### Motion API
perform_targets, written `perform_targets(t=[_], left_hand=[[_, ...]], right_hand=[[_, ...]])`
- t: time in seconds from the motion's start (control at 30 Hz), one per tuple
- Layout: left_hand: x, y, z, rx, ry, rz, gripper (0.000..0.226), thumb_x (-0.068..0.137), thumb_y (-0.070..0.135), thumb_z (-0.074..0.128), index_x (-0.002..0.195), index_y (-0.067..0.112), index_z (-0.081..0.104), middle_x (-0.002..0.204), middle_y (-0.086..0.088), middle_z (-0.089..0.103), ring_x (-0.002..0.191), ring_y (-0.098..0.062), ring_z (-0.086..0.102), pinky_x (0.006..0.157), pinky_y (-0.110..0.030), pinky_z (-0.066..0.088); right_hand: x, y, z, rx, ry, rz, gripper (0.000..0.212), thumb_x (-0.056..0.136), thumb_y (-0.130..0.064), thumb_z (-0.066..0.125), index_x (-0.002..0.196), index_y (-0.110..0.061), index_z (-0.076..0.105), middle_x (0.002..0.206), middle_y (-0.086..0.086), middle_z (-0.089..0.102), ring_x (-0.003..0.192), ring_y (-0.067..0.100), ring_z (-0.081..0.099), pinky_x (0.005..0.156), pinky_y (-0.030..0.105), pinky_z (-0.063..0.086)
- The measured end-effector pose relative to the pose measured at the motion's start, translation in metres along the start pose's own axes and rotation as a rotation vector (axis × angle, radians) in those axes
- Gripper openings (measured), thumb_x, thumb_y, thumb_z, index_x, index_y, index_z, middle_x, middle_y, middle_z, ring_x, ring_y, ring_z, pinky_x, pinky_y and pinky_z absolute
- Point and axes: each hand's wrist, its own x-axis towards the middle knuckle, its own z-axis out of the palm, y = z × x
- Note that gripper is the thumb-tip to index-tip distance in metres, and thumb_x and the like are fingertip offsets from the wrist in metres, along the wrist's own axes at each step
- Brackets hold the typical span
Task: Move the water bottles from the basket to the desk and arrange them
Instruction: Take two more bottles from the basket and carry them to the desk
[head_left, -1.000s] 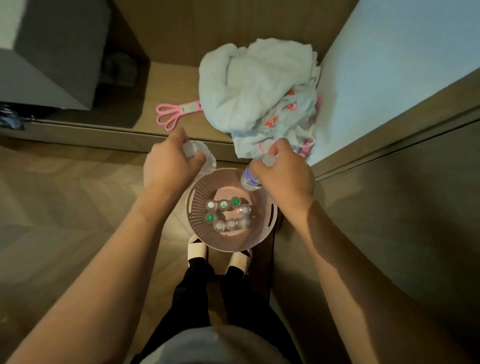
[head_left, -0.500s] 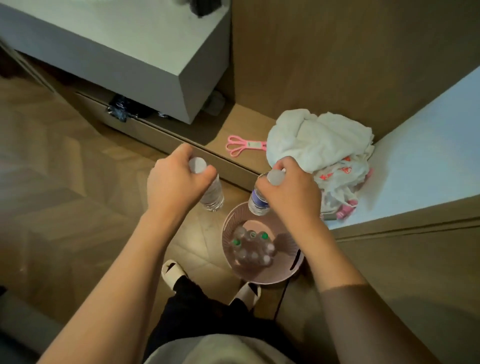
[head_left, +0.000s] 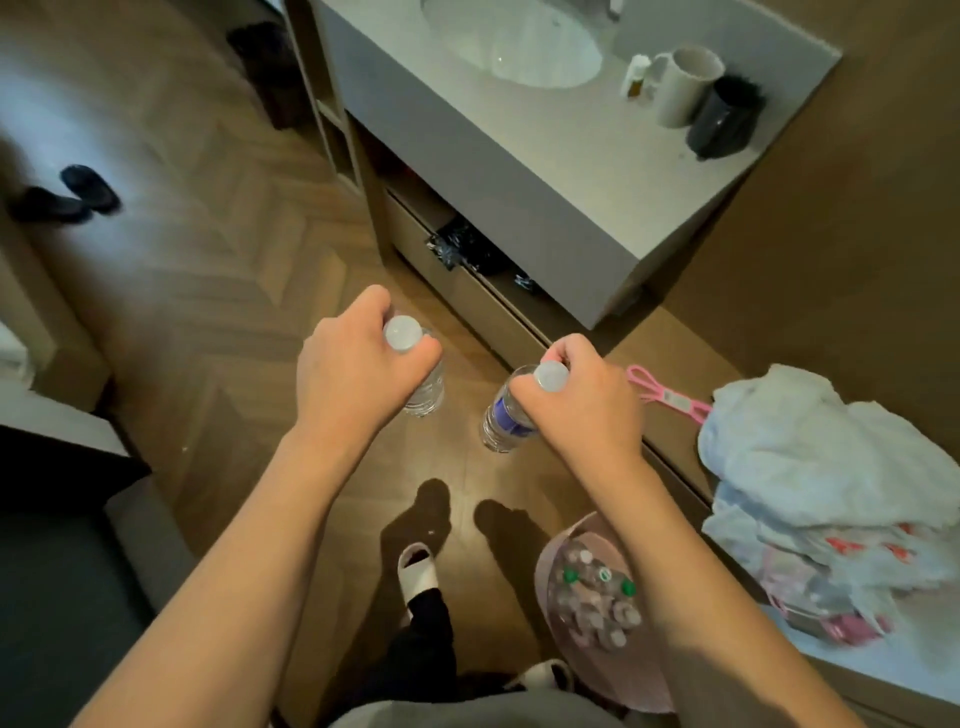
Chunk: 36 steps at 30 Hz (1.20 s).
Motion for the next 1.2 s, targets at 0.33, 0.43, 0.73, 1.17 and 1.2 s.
perform_targets(t=[0.33,0.43,0.73,1.17,1.2], left_hand=[[0.091,-0.078,-0.084,-0.024,0.189,-0.099,0.026,0.073,0.038,0.069,0.077,0.017,0.053,0.066,0.003,0.058,0.063,-0.02,0.054,0.053,-0.03,0.037],[0.119,-0.093,-0.095,-0.004,0.225,-0.118,0.027,0.073,0.039,0.071,0.078,0.019,0.054,0.067,0.006,0.057,0.063,-0.014,0.053,0.051,-0.027,0.033],[0.237,-0.128,-0.114,0.032,0.304,-0.289,0.026,0.071,0.042,0.072,0.076,0.023,0.054,0.07,0.01,0.059,0.071,-0.019,0.056,0.06,-0.032,0.039],[0.441,-0.199,-0.145,-0.001,0.438,-0.306,0.027,0.073,0.042,0.076,0.079,0.023,0.056,0.07,0.009,0.059,0.069,-0.019,0.058,0.056,-0.027,0.04],[0.457,-0.211,-0.146,-0.01,0.429,-0.298,0.027,0.073,0.041,0.076,0.079,0.023,0.056,0.069,0.008,0.059,0.068,-0.019,0.059,0.057,-0.029,0.044]], right_hand=[[0.077,-0.132,0.042,-0.023,0.001,-0.214,0.025,0.074,-0.047,0.061,0.089,-0.03,0.051,0.074,-0.013,0.056,0.068,0.011,0.057,0.067,0.037,0.058],[0.109,-0.158,0.054,-0.035,-0.066,-0.265,0.025,0.074,-0.046,0.062,0.089,-0.029,0.051,0.073,-0.013,0.055,0.07,0.013,0.058,0.07,0.039,0.059],[0.24,-0.243,0.09,-0.062,-0.181,-0.419,0.027,0.07,-0.049,0.06,0.084,-0.027,0.052,0.072,-0.011,0.059,0.07,0.015,0.06,0.07,0.042,0.058],[0.419,-0.408,0.145,-0.004,-0.253,-0.493,0.025,0.07,-0.046,0.061,0.083,-0.027,0.051,0.073,-0.011,0.06,0.07,0.014,0.061,0.068,0.044,0.057],[0.432,-0.422,0.153,-0.034,-0.26,-0.494,0.025,0.071,-0.046,0.062,0.083,-0.027,0.051,0.074,-0.01,0.06,0.07,0.014,0.061,0.068,0.043,0.057]])
